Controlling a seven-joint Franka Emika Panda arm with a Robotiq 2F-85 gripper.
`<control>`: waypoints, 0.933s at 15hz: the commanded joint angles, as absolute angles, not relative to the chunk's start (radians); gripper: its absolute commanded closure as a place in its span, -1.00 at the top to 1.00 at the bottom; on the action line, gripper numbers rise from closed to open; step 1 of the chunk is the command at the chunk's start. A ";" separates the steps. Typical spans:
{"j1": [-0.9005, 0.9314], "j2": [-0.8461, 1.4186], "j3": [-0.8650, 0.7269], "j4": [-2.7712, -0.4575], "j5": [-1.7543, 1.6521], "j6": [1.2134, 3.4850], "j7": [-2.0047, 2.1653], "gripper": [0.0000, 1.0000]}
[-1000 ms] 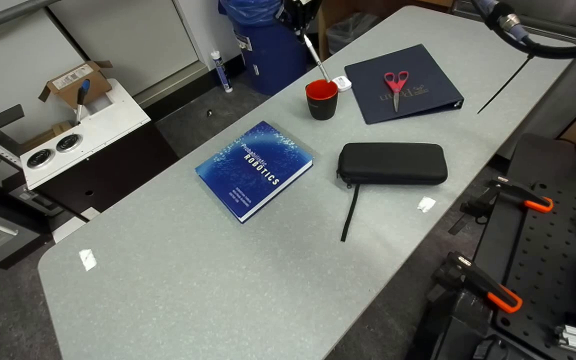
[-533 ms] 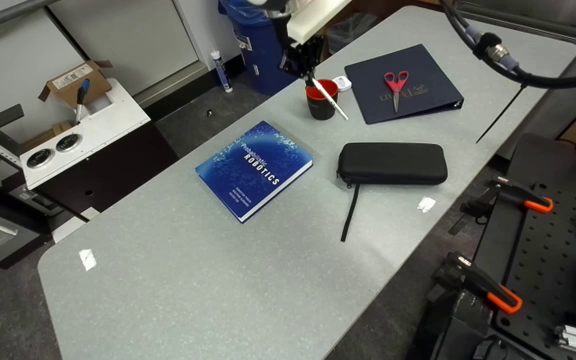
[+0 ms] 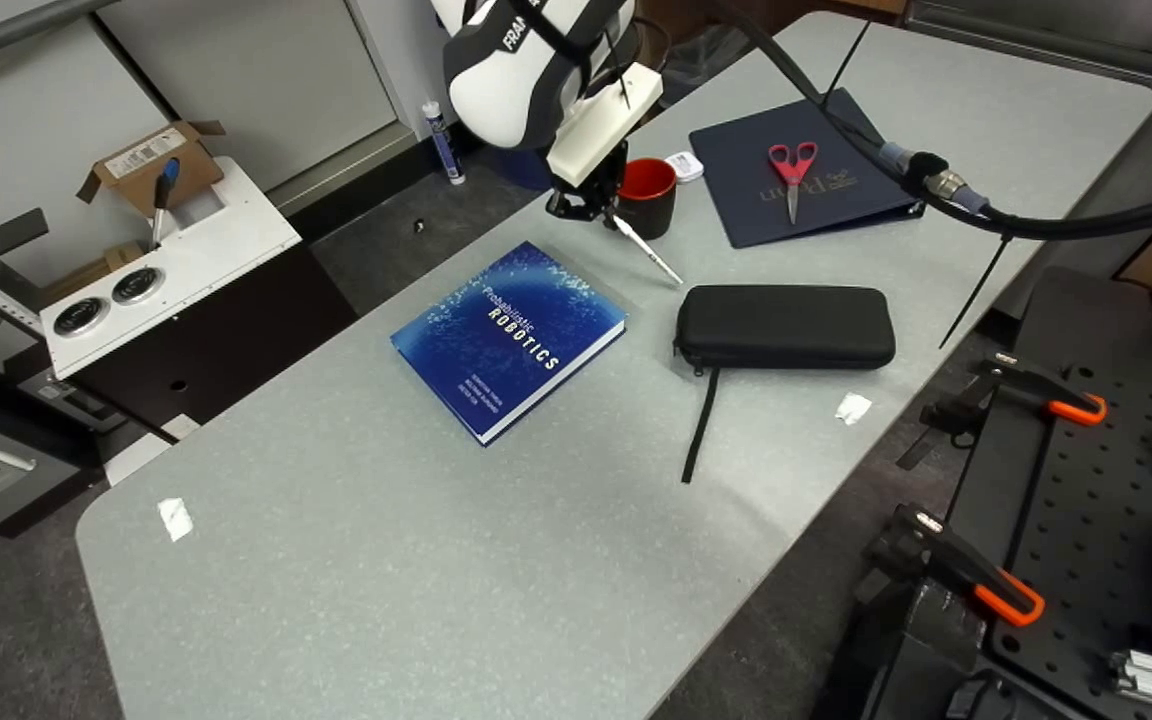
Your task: Remove the pen from the mug cup and place it on the table
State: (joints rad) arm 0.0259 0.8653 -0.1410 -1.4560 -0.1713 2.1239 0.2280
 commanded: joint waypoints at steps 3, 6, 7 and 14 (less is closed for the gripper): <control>0.039 0.934 -0.164 -1.343 -0.194 2.114 0.248 -0.01; 0.037 0.941 -0.164 -1.323 -0.192 2.113 0.244 0.44; 0.036 0.941 -0.162 -1.319 -0.191 2.114 0.241 0.57; 0.027 0.916 -0.149 -1.341 -0.175 2.121 0.229 1.00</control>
